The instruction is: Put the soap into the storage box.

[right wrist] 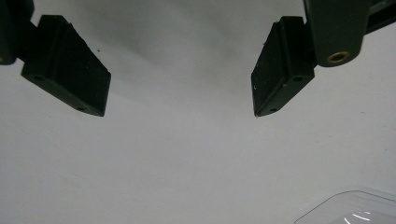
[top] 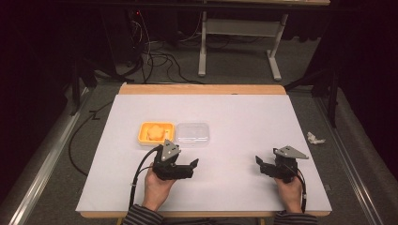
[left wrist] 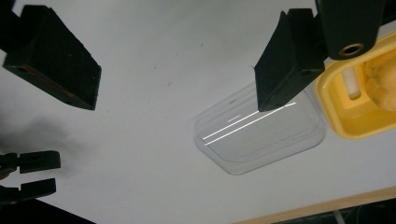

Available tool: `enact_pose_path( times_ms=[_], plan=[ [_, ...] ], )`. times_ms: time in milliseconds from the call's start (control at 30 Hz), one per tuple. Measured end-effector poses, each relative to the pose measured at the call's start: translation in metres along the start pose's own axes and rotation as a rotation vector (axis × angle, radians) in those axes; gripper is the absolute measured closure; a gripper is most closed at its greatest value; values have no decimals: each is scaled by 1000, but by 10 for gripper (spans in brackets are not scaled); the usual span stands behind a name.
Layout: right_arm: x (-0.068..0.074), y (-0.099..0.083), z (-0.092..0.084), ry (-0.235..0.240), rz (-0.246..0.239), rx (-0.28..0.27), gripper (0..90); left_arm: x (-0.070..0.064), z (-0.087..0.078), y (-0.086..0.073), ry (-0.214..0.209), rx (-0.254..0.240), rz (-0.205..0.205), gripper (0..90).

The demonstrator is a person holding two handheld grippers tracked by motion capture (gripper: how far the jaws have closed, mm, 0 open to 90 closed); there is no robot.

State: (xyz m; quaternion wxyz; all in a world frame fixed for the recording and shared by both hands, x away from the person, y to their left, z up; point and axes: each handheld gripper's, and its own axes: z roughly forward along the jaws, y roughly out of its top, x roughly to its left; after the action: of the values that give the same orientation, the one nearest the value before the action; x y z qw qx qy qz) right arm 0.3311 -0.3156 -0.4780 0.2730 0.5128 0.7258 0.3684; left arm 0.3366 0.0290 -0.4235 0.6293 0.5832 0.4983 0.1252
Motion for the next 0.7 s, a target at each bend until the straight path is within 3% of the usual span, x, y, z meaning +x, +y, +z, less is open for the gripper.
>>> enact_pose_path(
  times_ms=[700],
  plan=[
    [0,0,1,0,-3,8,201,-1,15,-16,-3,71,-5,154]
  ],
)
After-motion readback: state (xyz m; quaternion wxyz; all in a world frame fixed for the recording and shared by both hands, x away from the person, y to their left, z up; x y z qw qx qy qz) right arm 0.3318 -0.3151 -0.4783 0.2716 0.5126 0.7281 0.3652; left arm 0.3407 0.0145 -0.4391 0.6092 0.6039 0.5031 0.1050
